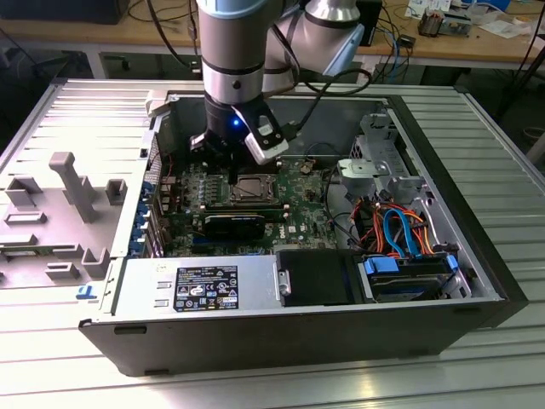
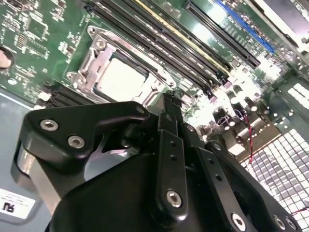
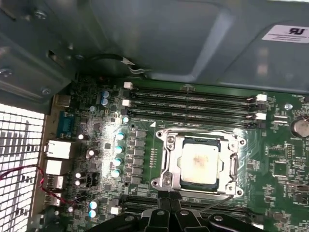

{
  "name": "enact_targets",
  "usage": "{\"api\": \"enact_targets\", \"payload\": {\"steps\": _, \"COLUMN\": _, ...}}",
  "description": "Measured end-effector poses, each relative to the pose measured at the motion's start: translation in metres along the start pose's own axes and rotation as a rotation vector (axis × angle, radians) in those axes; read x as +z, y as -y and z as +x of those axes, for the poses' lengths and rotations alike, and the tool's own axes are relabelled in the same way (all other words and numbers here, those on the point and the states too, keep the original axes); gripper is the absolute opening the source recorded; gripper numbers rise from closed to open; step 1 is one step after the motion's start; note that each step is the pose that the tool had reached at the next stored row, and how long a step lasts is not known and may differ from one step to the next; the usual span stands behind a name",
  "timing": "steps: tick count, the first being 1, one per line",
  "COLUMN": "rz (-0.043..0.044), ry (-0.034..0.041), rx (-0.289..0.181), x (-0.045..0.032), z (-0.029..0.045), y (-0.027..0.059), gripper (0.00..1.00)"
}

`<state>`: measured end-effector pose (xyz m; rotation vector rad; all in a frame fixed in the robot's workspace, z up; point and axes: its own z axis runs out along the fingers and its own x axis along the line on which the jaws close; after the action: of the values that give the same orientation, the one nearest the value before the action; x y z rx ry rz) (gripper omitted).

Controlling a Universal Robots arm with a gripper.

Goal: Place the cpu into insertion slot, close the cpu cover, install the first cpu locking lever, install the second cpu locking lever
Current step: 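Install the second cpu locking lever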

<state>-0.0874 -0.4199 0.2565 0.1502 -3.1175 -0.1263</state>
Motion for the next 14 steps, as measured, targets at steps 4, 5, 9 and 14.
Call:
{"api": "enact_targets", "payload": {"steps": 4, "rz": -0.0186, "ry": -0.0091, "rx": 0.000, "x": -0.0003, "z": -0.0027, "y": 0.0035, "gripper": 0.11}}
{"api": "enact_targets", "payload": {"steps": 5, "rz": -0.0209, "ry": -0.0143, "rx": 0.001, "x": -0.0009, "z": -0.0039, "y": 0.0037, "gripper": 0.11}}
{"api": "enact_targets", "payload": {"steps": 9, "rz": -0.0867, "ry": -0.0595, "rx": 0.002, "x": 0.0006, "z": -0.0163, "y": 0.0313, "gripper": 0.11}}
{"api": "enact_targets", "payload": {"steps": 14, "rz": -0.0914, "ry": -0.0661, "rx": 0.003, "x": 0.0072, "z": -0.0154, "y": 0.0377, "gripper": 0.11}}
